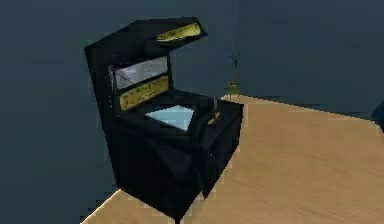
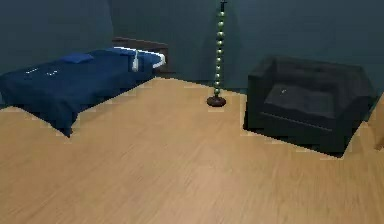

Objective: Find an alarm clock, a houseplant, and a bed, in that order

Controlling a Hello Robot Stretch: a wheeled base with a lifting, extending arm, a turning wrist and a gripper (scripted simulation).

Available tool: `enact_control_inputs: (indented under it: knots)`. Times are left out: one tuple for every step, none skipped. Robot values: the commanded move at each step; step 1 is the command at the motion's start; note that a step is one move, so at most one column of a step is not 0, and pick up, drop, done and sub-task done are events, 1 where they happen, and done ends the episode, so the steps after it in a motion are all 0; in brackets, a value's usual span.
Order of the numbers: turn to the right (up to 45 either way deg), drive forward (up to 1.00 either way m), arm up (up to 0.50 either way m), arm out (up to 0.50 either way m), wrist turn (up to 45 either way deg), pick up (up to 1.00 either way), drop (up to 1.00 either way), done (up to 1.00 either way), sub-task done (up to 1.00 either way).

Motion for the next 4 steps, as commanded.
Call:
enact_control_inputs:
  knots:
    - [-45.0,0.00,0.00,0.00,0.0,0.00,0.00,0.00,0.00]
    - [-45.0,0.00,0.00,0.00,0.0,0.00,0.00,0.00,0.00]
    - [-45.0,0.00,0.00,0.00,0.0,0.00,0.00,0.00,0.00]
    - [-42.0,0.00,0.00,0.00,0.0,0.00,0.00,0.00,0.00]
